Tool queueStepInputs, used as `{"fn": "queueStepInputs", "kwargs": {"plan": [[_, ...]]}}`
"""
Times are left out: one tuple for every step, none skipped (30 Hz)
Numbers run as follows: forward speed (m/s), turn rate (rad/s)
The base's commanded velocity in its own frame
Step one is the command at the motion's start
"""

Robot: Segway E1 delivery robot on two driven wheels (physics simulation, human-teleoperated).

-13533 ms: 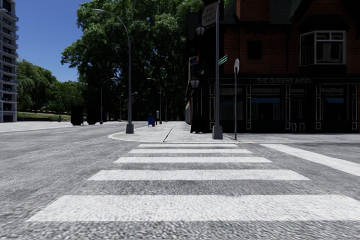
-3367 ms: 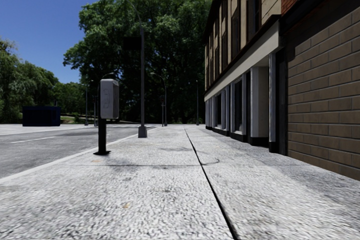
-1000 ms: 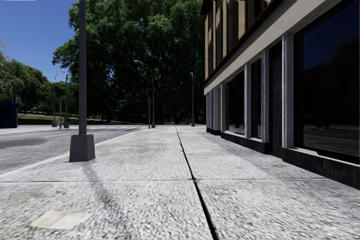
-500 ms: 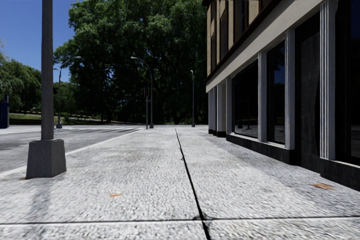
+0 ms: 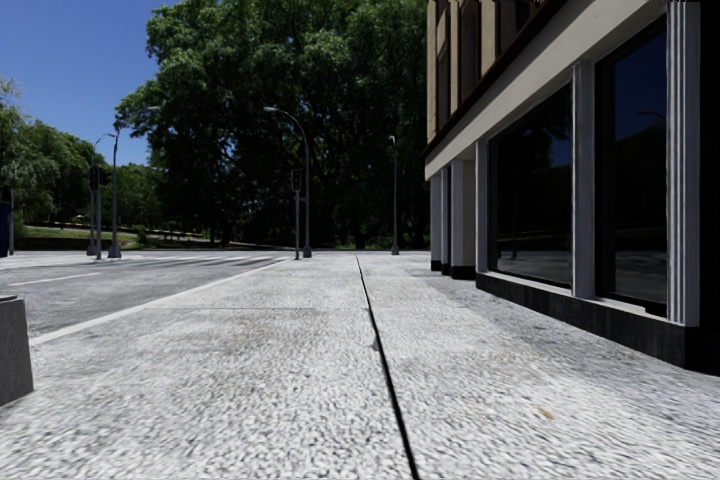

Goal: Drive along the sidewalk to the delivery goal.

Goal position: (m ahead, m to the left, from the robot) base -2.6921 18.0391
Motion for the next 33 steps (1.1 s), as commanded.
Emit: {"fn": "queueStepInputs", "kwargs": {"plan": [[2.00, 0.00], [2.00, 0.00], [2.00, 0.00], [2.00, 0.00], [2.00, 0.00], [2.00, 0.00], [2.00, 0.00], [2.00, 0.00], [2.00, 0.00], [2.00, 0.00], [2.00, 0.00], [2.00, 0.00], [2.00, 0.00], [2.00, 0.00], [2.00, 0.00], [2.00, 0.00], [2.00, 0.00], [2.00, 0.00], [2.00, 0.00], [2.00, 0.00], [2.00, 0.00], [2.00, 0.00], [2.00, 0.00], [2.00, 0.00], [2.00, 0.00], [2.00, 0.00], [2.00, 0.00], [2.00, 0.00], [2.00, 0.00], [2.00, 0.00], [2.00, 0.00], [2.00, 0.00], [2.00, 0.00]]}}
